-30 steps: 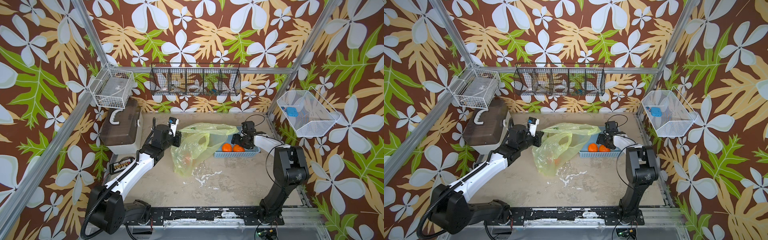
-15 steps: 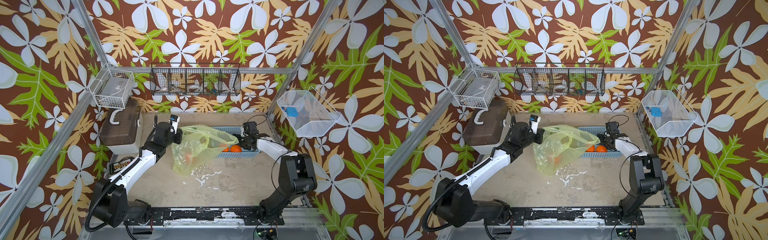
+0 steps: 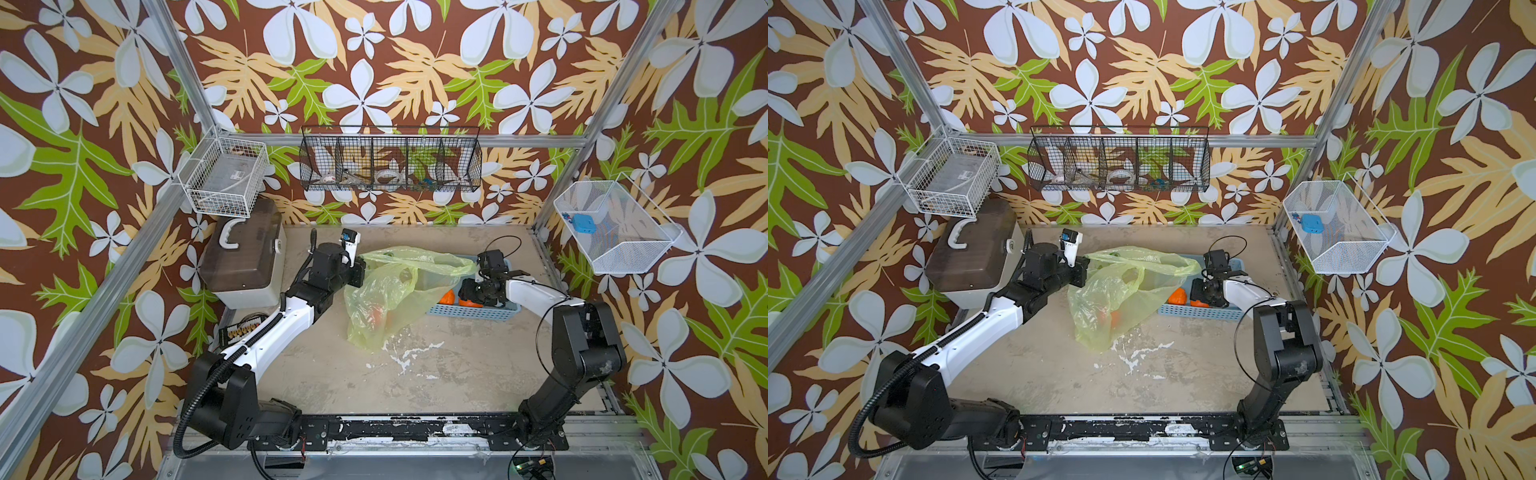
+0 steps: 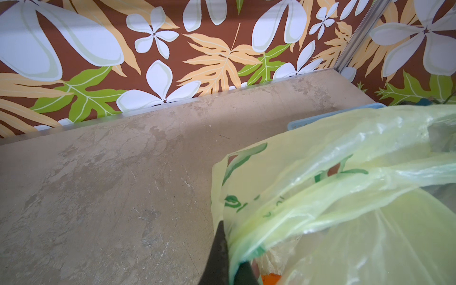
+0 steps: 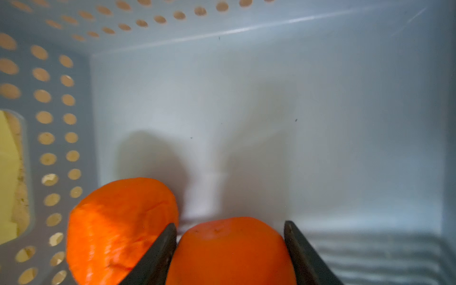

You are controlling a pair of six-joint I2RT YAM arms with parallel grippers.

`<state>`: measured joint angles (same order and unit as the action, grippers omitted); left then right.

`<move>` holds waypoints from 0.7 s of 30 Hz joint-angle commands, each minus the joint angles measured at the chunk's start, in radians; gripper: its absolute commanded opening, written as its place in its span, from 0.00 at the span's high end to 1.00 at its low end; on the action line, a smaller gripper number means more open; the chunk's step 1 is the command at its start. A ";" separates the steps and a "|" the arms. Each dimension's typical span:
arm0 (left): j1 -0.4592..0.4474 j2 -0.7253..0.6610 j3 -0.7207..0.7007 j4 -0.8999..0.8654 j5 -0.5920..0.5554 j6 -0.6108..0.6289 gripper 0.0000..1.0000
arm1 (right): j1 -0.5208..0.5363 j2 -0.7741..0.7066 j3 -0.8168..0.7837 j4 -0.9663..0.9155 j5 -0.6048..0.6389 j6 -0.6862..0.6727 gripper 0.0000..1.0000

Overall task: Place the oranges into plastic bags & tie knots
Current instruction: Pick up the orange from the basket, then place the orange in the plastic bag.

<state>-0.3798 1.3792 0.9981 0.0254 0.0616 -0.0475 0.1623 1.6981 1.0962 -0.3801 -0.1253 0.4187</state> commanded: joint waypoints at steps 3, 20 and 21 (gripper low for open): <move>0.000 -0.002 -0.002 0.021 0.015 0.004 1.00 | 0.000 -0.150 0.036 -0.013 -0.031 0.019 0.52; -0.004 0.000 -0.024 0.044 0.077 0.030 1.00 | 0.399 -0.418 0.123 0.137 -0.158 0.149 0.52; -0.005 -0.002 -0.025 0.042 0.079 0.032 1.00 | 0.411 -0.387 0.138 0.147 -0.157 0.148 0.52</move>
<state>-0.3820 1.3796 0.9749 0.0418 0.1162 -0.0284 0.5442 1.2633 1.2114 -0.3061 -0.3042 0.5461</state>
